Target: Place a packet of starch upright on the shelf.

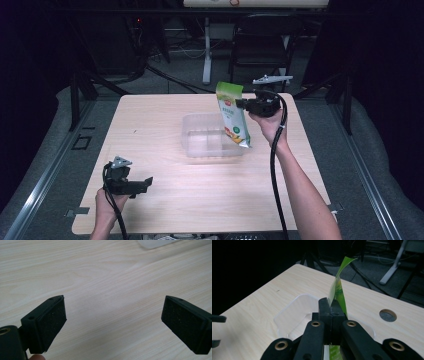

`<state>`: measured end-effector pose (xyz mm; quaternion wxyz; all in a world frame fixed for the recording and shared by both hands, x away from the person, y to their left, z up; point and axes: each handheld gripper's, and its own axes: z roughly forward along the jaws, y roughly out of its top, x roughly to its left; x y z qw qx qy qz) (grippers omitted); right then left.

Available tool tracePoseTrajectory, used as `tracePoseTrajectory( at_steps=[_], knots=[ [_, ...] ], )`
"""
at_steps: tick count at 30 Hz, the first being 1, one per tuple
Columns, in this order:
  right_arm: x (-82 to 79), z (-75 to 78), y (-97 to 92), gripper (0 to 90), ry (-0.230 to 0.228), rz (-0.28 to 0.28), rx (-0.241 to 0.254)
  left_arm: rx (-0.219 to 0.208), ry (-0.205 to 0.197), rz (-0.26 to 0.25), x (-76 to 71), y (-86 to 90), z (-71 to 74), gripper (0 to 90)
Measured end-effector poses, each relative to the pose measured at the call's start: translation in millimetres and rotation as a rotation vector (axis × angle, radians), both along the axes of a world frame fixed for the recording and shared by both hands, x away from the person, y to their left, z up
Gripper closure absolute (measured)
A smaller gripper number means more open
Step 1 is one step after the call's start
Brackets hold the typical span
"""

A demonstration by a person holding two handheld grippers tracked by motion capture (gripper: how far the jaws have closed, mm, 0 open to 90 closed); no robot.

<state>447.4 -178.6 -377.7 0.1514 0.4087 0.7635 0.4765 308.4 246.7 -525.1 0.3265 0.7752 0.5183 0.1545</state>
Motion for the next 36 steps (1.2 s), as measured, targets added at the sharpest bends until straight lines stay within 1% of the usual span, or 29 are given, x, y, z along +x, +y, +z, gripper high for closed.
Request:
tracePoseTrajectory(
  at_steps=[3,6,9,11,12,14,16,18,21,25,30,32,33,34,35,36],
  knots=[
    [3.3,-4.5,3.1,90.0,-0.026,-0.007,-0.008,0.0,-0.002,-0.001,0.0,0.6,-0.2,5.7],
    [6.5,-14.1,6.5,90.0,-0.04,-0.014,-0.023,0.001,0.002,-0.002,-0.2,1.5,0.1,5.7],
    [8.8,-27.9,9.2,90.0,-0.037,-0.024,-0.036,0.003,-0.002,-0.004,-0.4,1.4,0.3,5.7],
    [10.5,-38.3,10.0,90.0,-0.019,-0.027,-0.041,0.0,-0.001,-0.006,-0.5,1.5,0.4,5.8],
    [10.9,-42.6,9.9,90.0,-0.018,-0.034,-0.049,0.003,-0.001,-0.005,-0.5,1.5,0.4,5.8],
    [10.6,-46.8,6.6,90.0,-0.012,-0.033,-0.023,0.003,-0.001,-0.003,-0.2,2.0,0.4,5.8],
    [9.5,-45.7,4.7,90.0,-0.005,-0.034,-0.027,0.0,0.001,-0.005,0.2,2.0,0.1,5.8],
    [7.6,-45.3,5.0,90.0,-0.01,-0.032,-0.047,0.004,-0.002,-0.004,-0.2,1.4,0.5,5.8],
    [6.4,-45.4,5.6,90.0,0.002,-0.029,-0.05,0.004,-0.002,-0.005,-0.7,1.6,1.0,5.8],
    [6.0,-43.5,8.2,90.0,0.002,-0.034,-0.08,0.002,0.0,-0.004,-0.7,2.0,0.8,5.8],
    [8.3,-40.7,11.5,89.3,0.029,-0.026,-0.094,0.005,-0.001,-0.006,-0.7,2.5,1.0,5.9],
    [9.3,-39.7,13.4,85.7,0.034,-0.026,-0.106,0.006,-0.002,-0.006,-0.7,2.5,1.1,6.0],
    [10.0,-39.2,14.5,81.6,0.039,-0.027,-0.116,0.005,-0.001,-0.006,-0.6,2.5,1.1,6.0],
    [11.2,-38.9,14.7,75.5,0.045,-0.022,-0.119,0.005,-0.001,-0.007,-0.7,2.3,1.0,6.0],
    [13.6,-38.6,14.4,71.7,0.069,-0.011,-0.108,0.004,0.001,-0.009,-0.7,2.1,1.0,6.0],
    [15.1,-38.5,14.0,70.1,0.073,-0.011,-0.107,0.006,0.0,-0.008,-0.6,1.9,0.9,6.1]
  ],
)
